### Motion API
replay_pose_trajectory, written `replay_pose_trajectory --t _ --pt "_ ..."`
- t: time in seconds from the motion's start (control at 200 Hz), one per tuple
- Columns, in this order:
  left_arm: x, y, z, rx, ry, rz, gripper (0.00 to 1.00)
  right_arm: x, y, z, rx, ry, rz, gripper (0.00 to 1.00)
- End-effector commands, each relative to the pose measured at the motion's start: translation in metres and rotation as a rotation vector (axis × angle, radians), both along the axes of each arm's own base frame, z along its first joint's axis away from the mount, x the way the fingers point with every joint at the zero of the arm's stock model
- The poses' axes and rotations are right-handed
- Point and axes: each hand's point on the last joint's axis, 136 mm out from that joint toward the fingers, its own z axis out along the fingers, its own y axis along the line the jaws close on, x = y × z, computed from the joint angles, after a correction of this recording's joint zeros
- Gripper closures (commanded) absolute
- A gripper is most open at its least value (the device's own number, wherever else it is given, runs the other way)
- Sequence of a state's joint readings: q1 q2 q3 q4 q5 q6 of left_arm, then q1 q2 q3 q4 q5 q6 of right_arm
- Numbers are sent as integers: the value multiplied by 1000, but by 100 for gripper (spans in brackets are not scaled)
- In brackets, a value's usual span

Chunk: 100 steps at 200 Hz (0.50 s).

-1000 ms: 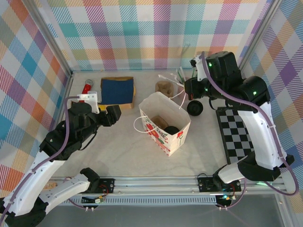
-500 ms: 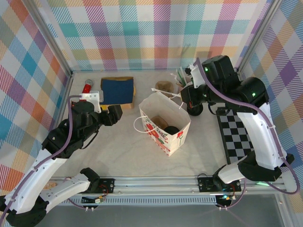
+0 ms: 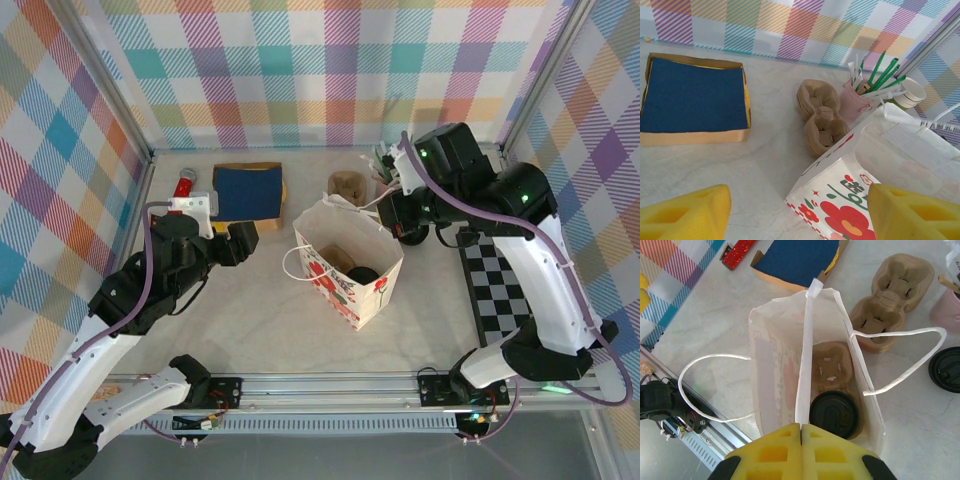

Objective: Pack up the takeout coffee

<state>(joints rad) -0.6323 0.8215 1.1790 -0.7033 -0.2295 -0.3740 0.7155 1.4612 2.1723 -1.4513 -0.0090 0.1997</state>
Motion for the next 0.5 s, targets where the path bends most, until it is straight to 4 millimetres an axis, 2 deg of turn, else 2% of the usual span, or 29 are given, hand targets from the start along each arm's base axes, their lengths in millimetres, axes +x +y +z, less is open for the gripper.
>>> replay_pose_trajectory --t 0.0,0.13,0.495 --pt "-1 6 6 -2 -29 13 28 -8 -1 -2 -18 13 24 100" --pt "-1 6 5 1 -29 14 28 -10 0 -3 -18 20 33 100" --pt "-4 9 3 4 -32 19 28 -17 7 -28 -90 87 77 100"
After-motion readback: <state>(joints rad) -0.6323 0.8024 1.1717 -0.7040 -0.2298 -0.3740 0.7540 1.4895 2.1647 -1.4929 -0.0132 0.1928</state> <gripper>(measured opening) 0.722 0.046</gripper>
